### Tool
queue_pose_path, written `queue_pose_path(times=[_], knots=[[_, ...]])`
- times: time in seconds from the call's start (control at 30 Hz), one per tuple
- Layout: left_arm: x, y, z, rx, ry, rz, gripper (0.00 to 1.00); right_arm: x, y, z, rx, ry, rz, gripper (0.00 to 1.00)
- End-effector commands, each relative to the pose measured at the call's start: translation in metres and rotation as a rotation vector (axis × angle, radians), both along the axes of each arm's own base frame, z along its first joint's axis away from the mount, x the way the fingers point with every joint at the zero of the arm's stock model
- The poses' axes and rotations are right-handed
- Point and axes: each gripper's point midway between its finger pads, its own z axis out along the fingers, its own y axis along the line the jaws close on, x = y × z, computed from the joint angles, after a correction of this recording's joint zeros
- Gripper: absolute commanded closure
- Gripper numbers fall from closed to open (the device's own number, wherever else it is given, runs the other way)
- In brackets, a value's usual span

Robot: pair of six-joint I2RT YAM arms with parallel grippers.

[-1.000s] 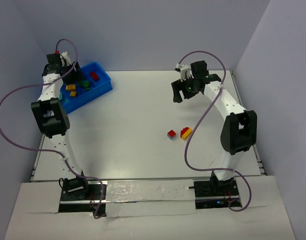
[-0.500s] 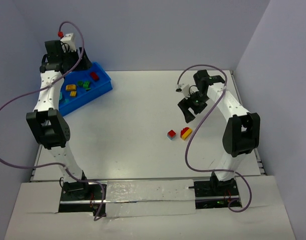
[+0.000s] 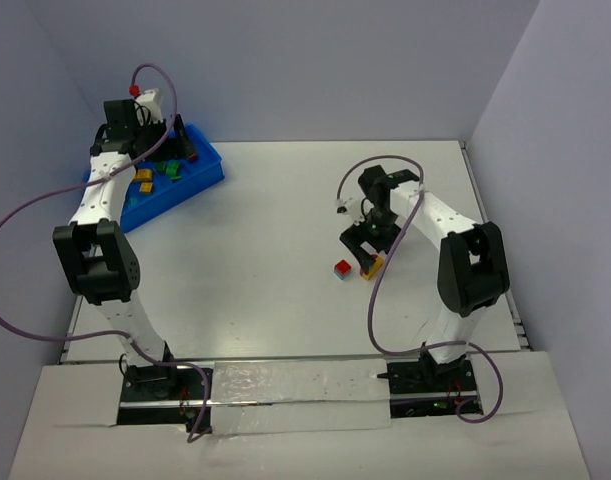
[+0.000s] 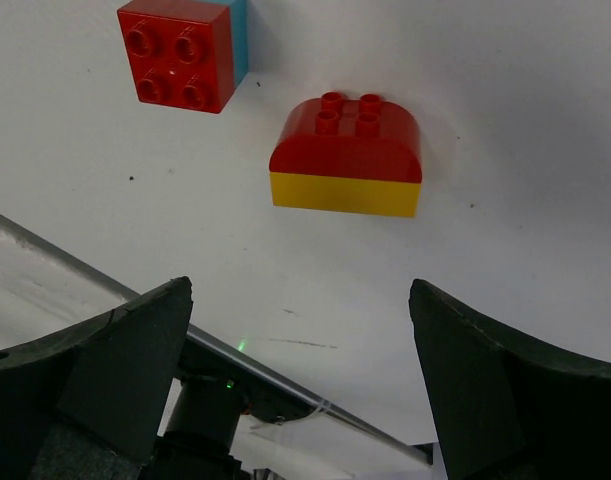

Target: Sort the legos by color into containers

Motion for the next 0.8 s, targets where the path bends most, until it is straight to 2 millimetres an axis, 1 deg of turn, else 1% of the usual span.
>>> queue_pose_path(times=[0.0,0.1,0.13,0.23,0.33,0.57,0.77], knots=[[-0.006,-0.005,0.047,-0.004,-0.116,-0.001,0.09,0.009,0.005,-0.006,-0.043,-0.036,-0.070,0.04],[-0.008,-0.006,0.047,-0.002,-0.115,-0.002,0.08,0.020,0.007,-0.014,-0.065,-0.054,-0.109,0.03],[-0.008,-0.006,0.047,-0.001,-0.115,-0.001,0.08,0.026,0.006,-0.017,-0.084,-0.069,-0.129,0.03],[-0.009,-0.006,0.048,0.003,-0.118,-0.003,0.08,0.034,0.003,-0.027,-0.120,-0.081,-0.160,0.03],[-0.010,-0.005,0.049,0.007,-0.123,-0.008,0.07,0.037,0.004,-0.033,-0.124,-0.093,-0.166,0.00],[-0.009,-0.006,0.045,0.008,-0.113,-0.014,0.07,0.039,0.016,-0.044,-0.090,-0.102,-0.142,0.00],[-0.008,-0.008,0.046,0.004,-0.115,-0.022,0.07,0.029,0.013,-0.057,-0.101,-0.083,-0.115,0.00]])
